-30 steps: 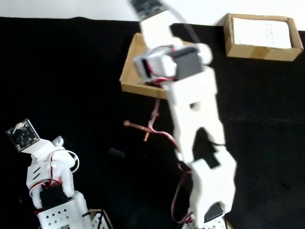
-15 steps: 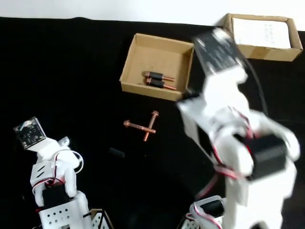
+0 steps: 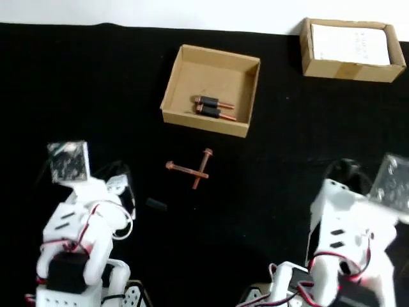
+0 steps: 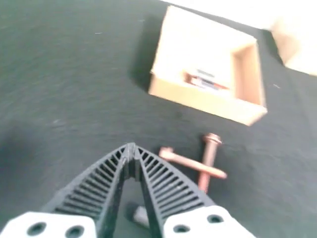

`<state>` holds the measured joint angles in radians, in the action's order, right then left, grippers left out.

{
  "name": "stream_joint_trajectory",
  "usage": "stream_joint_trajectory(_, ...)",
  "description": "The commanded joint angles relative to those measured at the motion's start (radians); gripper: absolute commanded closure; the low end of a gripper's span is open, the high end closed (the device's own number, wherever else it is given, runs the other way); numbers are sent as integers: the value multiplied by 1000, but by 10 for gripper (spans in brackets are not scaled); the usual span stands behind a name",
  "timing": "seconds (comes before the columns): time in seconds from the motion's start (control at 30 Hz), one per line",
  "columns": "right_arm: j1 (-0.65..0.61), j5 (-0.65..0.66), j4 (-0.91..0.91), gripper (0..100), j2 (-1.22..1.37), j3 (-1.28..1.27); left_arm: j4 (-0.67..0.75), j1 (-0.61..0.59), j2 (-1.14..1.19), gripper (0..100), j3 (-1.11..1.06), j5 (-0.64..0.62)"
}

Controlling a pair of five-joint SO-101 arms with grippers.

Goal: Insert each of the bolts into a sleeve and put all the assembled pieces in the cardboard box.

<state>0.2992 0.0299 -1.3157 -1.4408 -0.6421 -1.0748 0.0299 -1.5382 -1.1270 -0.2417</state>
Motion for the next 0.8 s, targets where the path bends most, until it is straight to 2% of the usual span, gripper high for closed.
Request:
stream_joint_trajectory(0.0, 142, 0, 166, 991, -153, -156, -61, 90, 314, 990, 295, -3)
stream_joint_trajectory(0.17, 291, 63, 354, 991, -343, -378, -232, 232, 708, 990, 644, -3)
stream_joint_trajectory(0.3, 435, 104, 515, 991, -395, -559, -305, 340, 940, 989, 822, -3)
stream_joint_trajectory(0.4, 550, 104, 679, 991, -384, -674, -310, 398, 1075, 967, 898, -3)
stream_joint_trajectory(0.5, 618, 106, 857, 991, -384, -803, -308, 435, 1194, 891, 955, -5)
stream_joint_trajectory(0.63, 670, 106, 1023, 991, -384, -937, -276, 432, 1357, 820, 1023, -6)
stream_joint_trajectory(0.77, 694, 106, 1112, 991, -384, -1021, -184, 398, 1515, 819, 1070, -8)
